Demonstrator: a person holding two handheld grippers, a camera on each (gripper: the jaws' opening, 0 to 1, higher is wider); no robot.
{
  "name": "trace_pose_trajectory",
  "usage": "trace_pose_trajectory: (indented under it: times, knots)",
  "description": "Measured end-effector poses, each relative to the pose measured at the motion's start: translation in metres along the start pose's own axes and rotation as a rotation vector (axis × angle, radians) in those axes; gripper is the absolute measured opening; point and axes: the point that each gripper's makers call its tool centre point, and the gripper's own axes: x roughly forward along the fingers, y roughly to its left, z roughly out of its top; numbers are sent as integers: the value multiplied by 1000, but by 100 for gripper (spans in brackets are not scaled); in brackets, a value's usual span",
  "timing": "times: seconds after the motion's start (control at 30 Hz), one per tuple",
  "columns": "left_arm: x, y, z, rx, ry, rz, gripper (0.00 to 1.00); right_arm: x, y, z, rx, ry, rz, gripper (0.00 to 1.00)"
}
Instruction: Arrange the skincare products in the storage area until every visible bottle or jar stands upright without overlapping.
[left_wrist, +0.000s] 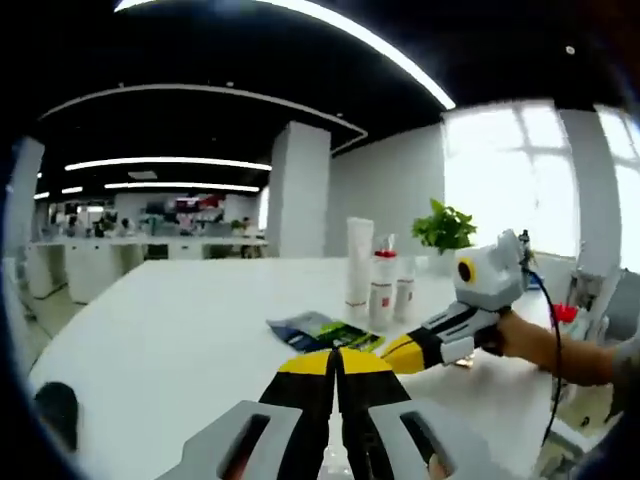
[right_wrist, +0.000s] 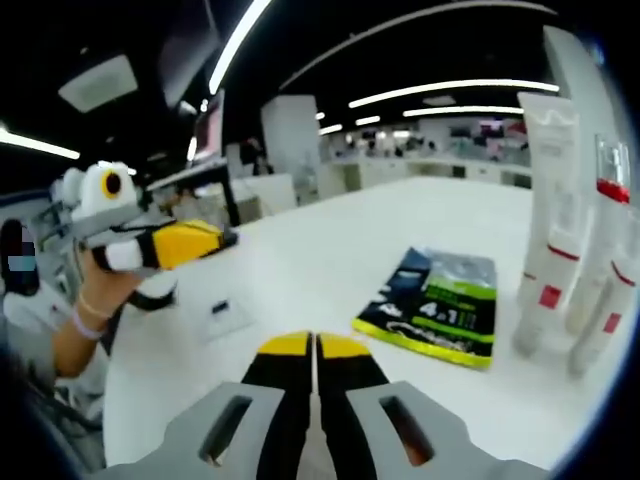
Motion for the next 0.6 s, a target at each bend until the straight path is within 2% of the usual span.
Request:
trace_pose_trajectory:
  times: [0.1,0.17,0.3,0.4,0.6]
  knots:
    - [-7,6,-8,-28,18,9,1,3,4,-5,-14,23,12,0]
    - [-11,12,-15,-21,39,48,1,4,6,-6,-25,34,11,0]
    - [-19,27,-23,51,92,163,1,4,7,-9,-24,46,19,0]
    - [-24,31,-25,113,109,217,1,4,7,-7,-25,46,22,0]
    - [-24,33,-42,170,170,257,1,4,11,-5,-26,40,33,0]
